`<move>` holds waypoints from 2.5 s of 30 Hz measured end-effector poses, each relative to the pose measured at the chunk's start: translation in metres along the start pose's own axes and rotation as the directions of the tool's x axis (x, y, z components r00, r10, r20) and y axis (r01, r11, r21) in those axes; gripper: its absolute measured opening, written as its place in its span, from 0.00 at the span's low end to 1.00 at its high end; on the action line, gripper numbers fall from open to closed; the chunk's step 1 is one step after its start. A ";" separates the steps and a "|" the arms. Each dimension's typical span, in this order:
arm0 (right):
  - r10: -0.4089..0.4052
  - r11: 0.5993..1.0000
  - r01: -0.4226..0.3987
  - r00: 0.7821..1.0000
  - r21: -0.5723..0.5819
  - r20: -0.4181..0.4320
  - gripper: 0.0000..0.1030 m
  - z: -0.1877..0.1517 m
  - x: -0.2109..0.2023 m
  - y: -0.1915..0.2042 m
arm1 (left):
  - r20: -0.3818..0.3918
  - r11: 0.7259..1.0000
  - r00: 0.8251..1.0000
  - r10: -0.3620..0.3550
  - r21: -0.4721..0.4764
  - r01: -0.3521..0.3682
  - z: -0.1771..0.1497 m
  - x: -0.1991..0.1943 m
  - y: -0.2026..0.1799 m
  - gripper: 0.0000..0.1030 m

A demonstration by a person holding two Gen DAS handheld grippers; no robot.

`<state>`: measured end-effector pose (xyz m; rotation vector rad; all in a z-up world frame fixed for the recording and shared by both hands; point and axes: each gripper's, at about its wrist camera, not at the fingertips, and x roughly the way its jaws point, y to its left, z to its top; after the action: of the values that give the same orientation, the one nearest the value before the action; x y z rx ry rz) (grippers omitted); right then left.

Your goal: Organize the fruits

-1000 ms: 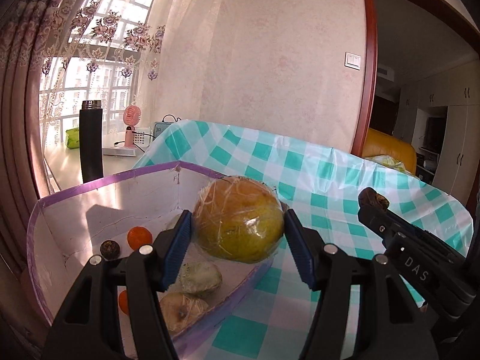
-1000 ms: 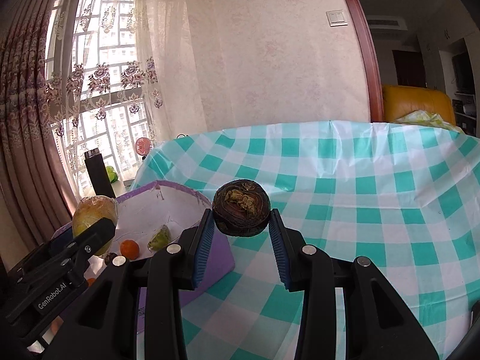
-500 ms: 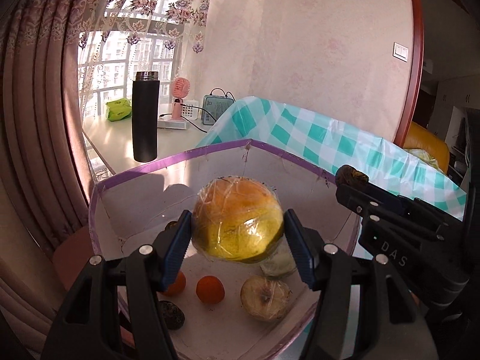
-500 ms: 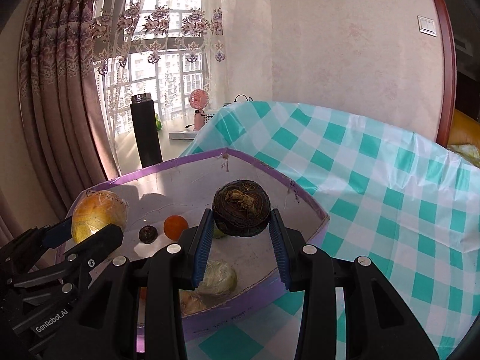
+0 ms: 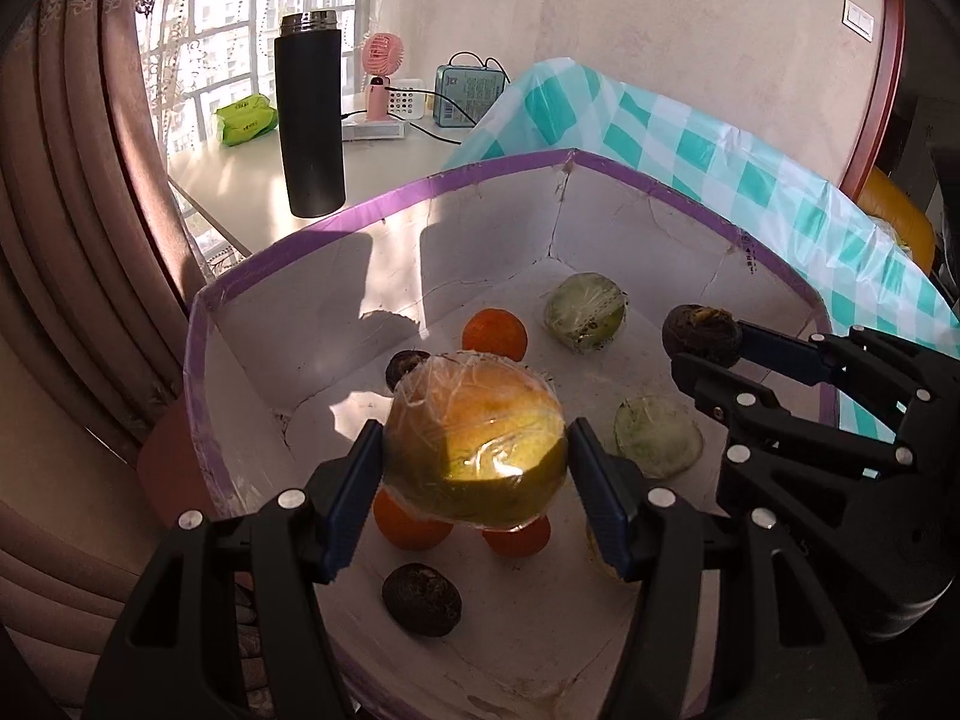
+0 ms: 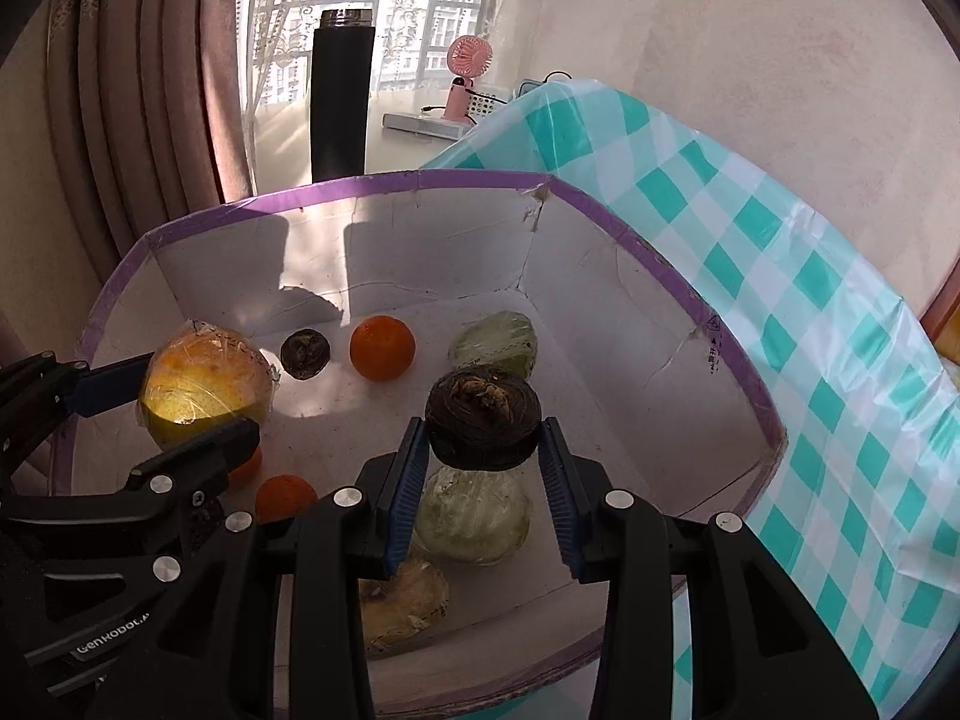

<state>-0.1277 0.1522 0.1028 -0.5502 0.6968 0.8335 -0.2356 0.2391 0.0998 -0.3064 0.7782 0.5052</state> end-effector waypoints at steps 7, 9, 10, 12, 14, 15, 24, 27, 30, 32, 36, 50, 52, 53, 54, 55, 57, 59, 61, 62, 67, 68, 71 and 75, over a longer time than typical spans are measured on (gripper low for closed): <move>-0.033 0.998 0.026 0.993 -0.057 -0.117 0.37 0.009 0.019 -0.001 | -0.047 1.000 0.999 -0.006 0.008 0.006 0.007 0.006 0.001 0.61; -0.034 0.998 0.027 0.990 -0.052 -0.137 0.37 0.011 0.022 -0.005 | -0.064 1.000 0.998 -0.010 0.018 0.011 0.011 0.008 0.001 0.64; -0.029 0.999 0.022 0.988 -0.048 -0.149 0.37 0.012 0.023 -0.008 | -0.075 0.999 0.997 -0.026 0.017 0.028 0.013 0.010 0.001 0.70; -0.024 0.999 0.019 0.988 -0.033 -0.152 0.45 0.013 0.023 -0.012 | -0.082 0.998 0.995 -0.062 0.003 0.062 0.014 0.009 0.004 0.78; -0.021 1.000 0.019 0.987 -0.017 -0.158 0.63 0.013 0.023 -0.016 | -0.081 0.997 0.993 -0.082 -0.015 0.081 0.016 0.008 0.008 0.85; -0.014 1.000 0.012 0.987 -0.015 -0.162 0.68 0.012 0.022 -0.017 | -0.089 0.996 0.992 -0.094 -0.015 0.093 0.016 0.008 0.008 0.87; -0.011 1.000 0.003 0.971 -0.031 -0.237 0.84 0.007 0.029 -0.014 | -0.084 0.998 0.995 -0.059 0.004 0.059 0.030 0.004 0.009 0.98; -0.011 0.999 0.002 0.966 -0.035 -0.260 0.84 0.005 0.033 -0.014 | -0.138 1.000 0.990 -0.007 0.009 0.009 0.038 0.019 0.009 0.98; -0.007 0.999 -0.003 0.965 -0.039 -0.264 0.84 0.003 0.033 -0.014 | -0.205 1.000 0.979 0.009 0.019 -0.005 0.040 0.031 0.010 0.98; 0.005 0.999 -0.014 0.963 -0.032 -0.268 0.84 0.003 0.033 -0.015 | -0.212 1.000 0.977 0.022 0.024 -0.017 0.038 0.035 0.011 0.98; 0.008 0.999 -0.017 0.963 -0.032 -0.271 0.84 0.002 0.035 -0.016 | -0.204 0.998 0.978 0.049 0.059 -0.038 0.033 0.036 0.009 0.98; 0.013 0.999 -0.025 0.962 -0.041 -0.271 0.84 0.000 0.037 -0.016 | -0.205 0.995 0.977 0.059 0.085 -0.042 0.029 0.039 0.006 0.98; 0.014 0.999 -0.026 0.962 -0.039 -0.271 0.84 0.001 0.037 -0.016 | -0.210 0.996 0.976 0.054 0.086 -0.037 0.029 0.040 0.006 0.98; 0.014 0.999 -0.026 0.962 -0.039 -0.271 0.84 0.001 0.037 -0.015 | -0.214 0.996 0.975 0.054 0.087 -0.036 0.029 0.040 0.006 0.98; 0.014 0.999 -0.025 0.962 -0.040 -0.271 0.84 0.001 0.037 -0.015 | -0.217 0.995 0.975 0.055 0.089 -0.036 0.029 0.041 0.006 0.98; 0.013 0.999 -0.025 0.962 -0.041 -0.271 0.84 0.001 0.037 -0.015 | -0.220 0.995 0.974 0.055 0.090 -0.036 0.029 0.041 0.006 0.98; 0.012 0.999 -0.024 0.962 -0.041 -0.272 0.84 0.001 0.038 -0.015 | -0.225 0.995 0.973 0.055 0.093 -0.035 0.029 0.041 0.005 0.98; 0.014 0.999 -0.026 0.962 -0.041 -0.272 0.84 0.001 0.038 -0.014 | -0.231 0.995 0.971 0.051 0.093 -0.030 0.029 0.043 0.005 0.98; 0.017 0.999 -0.030 0.962 -0.041 -0.273 0.84 0.001 0.039 -0.014 | -0.235 0.995 0.971 0.046 0.094 -0.025 0.029 0.043 0.006 0.98; 0.018 0.999 -0.031 0.962 -0.042 -0.274 0.84 0.001 0.039 -0.014 | -0.237 0.995 0.970 0.047 0.096 -0.025 0.029 0.043 0.006 0.98; 0.016 0.998 -0.031 0.961 -0.049 -0.277 0.84 0.000 0.040 -0.013 | -0.244 0.994 0.968 0.055 0.101 -0.031 0.029 0.045 0.006 0.98; 0.017 0.998 -0.032 0.961 -0.048 -0.277 0.84 0.000 0.040 -0.013 | -0.246 0.994 0.968 0.056 0.102 -0.032 0.029 0.045 0.006 0.98; 0.014 0.998 -0.030 0.960 -0.055 -0.279 0.84 -0.001 0.040 -0.013 | -0.259 0.993 0.964 0.067 0.111 -0.039 0.029 0.047 0.005 0.98; 0.015 0.998 -0.033 0.960 -0.060 -0.279 0.84 -0.001 0.040 -0.013 | -0.264 0.993 0.962 0.076 0.112 -0.047 0.029 0.048 0.005 0.98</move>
<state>-0.0985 0.1635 0.0744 -0.7268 0.9384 0.8113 -0.1922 0.2713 0.0835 -0.2560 1.0770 0.4847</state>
